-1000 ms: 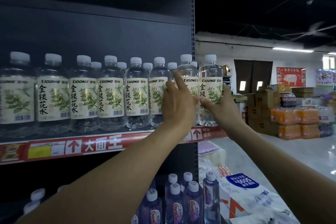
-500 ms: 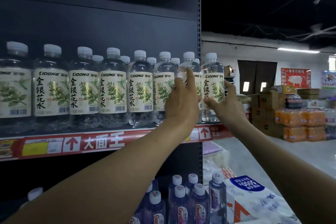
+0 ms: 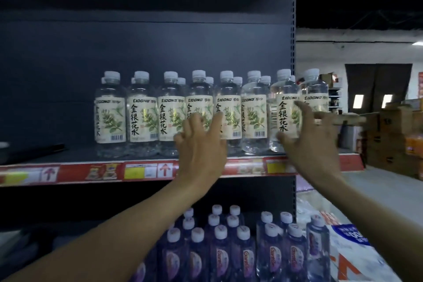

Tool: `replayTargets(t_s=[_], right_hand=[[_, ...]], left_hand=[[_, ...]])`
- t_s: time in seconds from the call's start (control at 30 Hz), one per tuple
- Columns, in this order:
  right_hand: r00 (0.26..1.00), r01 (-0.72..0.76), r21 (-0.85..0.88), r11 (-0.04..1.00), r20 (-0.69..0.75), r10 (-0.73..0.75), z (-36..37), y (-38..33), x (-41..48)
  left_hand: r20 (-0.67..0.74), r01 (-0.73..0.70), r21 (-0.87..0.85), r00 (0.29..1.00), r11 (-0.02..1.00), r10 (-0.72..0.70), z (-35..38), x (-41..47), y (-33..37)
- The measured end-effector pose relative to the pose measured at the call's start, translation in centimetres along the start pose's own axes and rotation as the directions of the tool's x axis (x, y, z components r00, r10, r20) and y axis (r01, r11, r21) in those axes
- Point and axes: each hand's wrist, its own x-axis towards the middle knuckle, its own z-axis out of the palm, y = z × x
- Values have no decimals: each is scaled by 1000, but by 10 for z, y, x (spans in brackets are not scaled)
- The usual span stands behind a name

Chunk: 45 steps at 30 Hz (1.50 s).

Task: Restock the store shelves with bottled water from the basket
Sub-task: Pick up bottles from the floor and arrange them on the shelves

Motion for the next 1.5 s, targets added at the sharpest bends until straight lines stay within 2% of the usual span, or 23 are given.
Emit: replayTargets(t_s=[0.07, 0.13, 0.3, 0.57, 0.73, 0.9, 1.1, 1.2, 1.33, 1.5], right_hand=[[993, 70, -115, 991, 107, -57, 15, -18, -10], [991, 67, -194, 979, 126, -43, 27, -25, -12], [997, -1, -141, 990, 72, 12, 33, -14, -8], [998, 21, -143, 990, 68, -12, 37, -4, -8], [993, 9, -77, 997, 122, 0, 27, -8, -15], [981, 106, -163, 981, 181, -75, 15, -26, -52], [911, 169, -173, 970, 403, -87, 2, -47, -119], [876, 124, -161, 979, 481, -32, -11, -45, -149], [856, 69, -164, 984, 516, 25, -34, -30, -192], [760, -19, -236, 972, 628, 167, -71, -15, -245]], left_hand=[[44, 86, 78, 995, 993, -90, -7, -2, -28], [92, 104, 104, 989, 989, -114, -8, 0, -39], [96, 104, 94, 989, 990, -113, -2, 2, -33], [102, 87, 102, 990, 991, -97, 3, -1, -35], [223, 18, 120, 974, 993, -44, -11, -9, -38], [366, -53, 186, 930, 981, -19, -40, -43, -52], [503, -74, 253, 862, 965, -66, -88, -105, -61], [527, -67, 255, 846, 965, -81, -108, -138, -66], [557, -55, 194, 828, 979, -64, -126, -182, -55], [650, -101, 125, 760, 987, -5, -142, -220, -16]])
